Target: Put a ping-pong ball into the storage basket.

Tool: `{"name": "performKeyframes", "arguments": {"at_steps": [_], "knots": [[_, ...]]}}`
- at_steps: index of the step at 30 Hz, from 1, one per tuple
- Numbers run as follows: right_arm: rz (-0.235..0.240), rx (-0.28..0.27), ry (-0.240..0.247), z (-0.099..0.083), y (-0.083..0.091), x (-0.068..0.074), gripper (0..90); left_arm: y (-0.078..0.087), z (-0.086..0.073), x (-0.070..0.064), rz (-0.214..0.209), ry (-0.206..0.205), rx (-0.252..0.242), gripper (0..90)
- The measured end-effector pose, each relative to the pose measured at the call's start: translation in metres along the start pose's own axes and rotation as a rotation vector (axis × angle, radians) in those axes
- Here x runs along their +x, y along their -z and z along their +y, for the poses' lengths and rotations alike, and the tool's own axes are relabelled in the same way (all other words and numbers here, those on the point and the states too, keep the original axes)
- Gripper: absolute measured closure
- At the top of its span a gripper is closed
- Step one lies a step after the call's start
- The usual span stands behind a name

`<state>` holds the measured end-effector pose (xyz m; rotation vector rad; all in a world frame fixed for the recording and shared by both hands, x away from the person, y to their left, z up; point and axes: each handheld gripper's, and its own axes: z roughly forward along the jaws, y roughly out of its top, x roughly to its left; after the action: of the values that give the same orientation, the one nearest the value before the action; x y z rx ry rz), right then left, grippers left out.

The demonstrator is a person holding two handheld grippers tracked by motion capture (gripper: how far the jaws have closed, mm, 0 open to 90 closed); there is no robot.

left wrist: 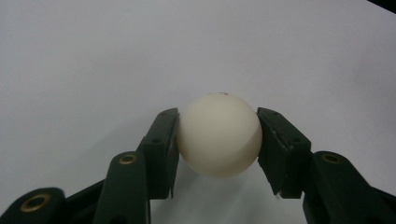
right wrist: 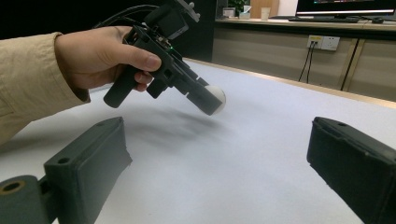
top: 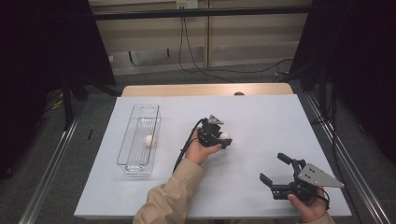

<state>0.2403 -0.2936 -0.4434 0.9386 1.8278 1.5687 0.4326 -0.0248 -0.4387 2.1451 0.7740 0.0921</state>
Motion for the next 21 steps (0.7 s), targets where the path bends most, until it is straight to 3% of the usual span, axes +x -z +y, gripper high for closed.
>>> {"name": "performKeyframes", "arguments": {"at_steps": [3, 10, 21], "knots": [[0.001, -0.001, 0.002, 0.0, 0.0, 0.0, 4.4, 0.003, -0.001, 0.003, -0.007, 0.02, -0.007, 51.0], [0.001, 0.002, -0.003, 0.0, 0.0, 0.0, 4.4, 0.01, -0.002, 0.004, 0.0, 0.01, -0.004, 51.0], [0.004, 0.001, 0.001, 0.0, -0.001, 0.001, 4.3, 0.022, -0.004, 0.013, 0.003, 0.041, -0.018, 50.9]]}}
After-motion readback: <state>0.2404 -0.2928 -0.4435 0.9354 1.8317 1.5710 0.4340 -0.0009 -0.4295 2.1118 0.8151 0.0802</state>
